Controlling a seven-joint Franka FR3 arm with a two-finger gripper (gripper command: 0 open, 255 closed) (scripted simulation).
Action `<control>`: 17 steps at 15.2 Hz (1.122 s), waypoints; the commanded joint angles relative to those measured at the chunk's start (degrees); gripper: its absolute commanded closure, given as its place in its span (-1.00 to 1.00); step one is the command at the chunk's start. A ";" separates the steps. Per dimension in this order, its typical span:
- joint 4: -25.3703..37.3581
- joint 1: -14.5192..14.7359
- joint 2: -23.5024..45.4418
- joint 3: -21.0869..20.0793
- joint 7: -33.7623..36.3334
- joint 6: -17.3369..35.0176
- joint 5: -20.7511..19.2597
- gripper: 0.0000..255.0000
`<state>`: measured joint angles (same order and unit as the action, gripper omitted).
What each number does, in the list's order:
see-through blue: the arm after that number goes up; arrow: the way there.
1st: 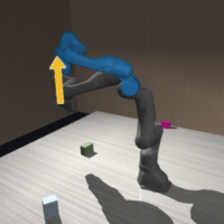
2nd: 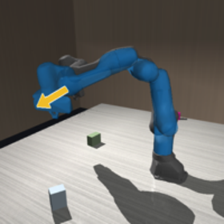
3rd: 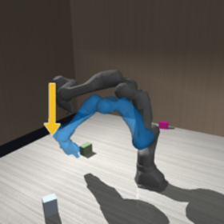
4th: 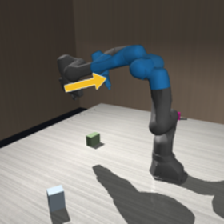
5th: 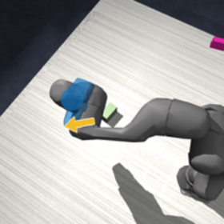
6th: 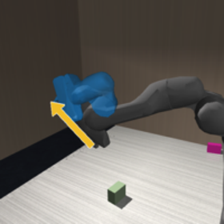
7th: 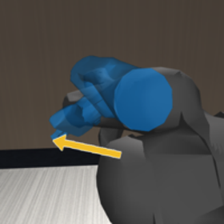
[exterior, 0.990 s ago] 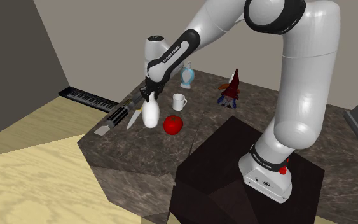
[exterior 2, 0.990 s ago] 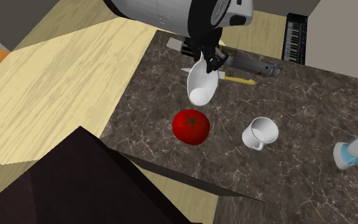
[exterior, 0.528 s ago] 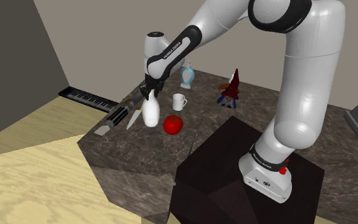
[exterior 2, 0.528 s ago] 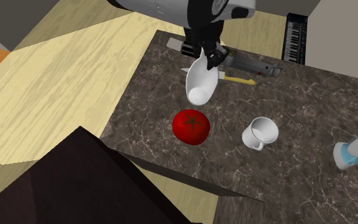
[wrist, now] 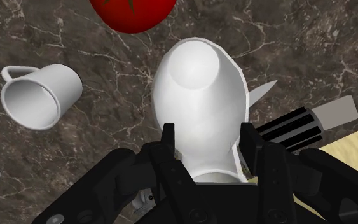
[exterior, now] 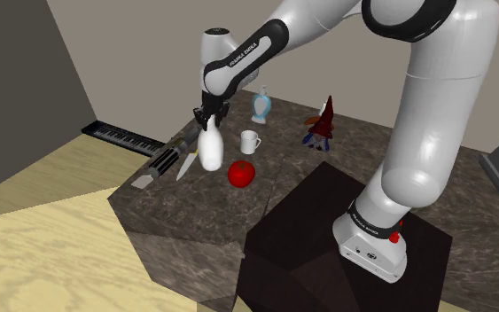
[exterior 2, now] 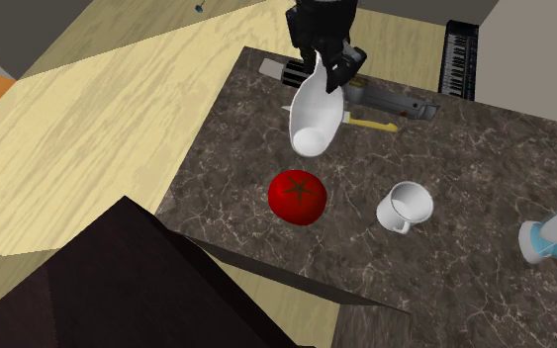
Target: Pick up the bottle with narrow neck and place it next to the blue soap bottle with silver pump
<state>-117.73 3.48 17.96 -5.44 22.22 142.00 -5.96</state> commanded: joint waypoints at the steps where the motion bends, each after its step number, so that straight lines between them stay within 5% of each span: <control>1: 0.27 -0.07 -1.03 -0.11 -0.21 -1.29 0.24 1.00; 17: 4.44 -0.40 -7.74 -0.65 -1.61 -12.10 1.89 1.00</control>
<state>-113.86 3.05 10.52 -6.04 20.62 130.76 -4.14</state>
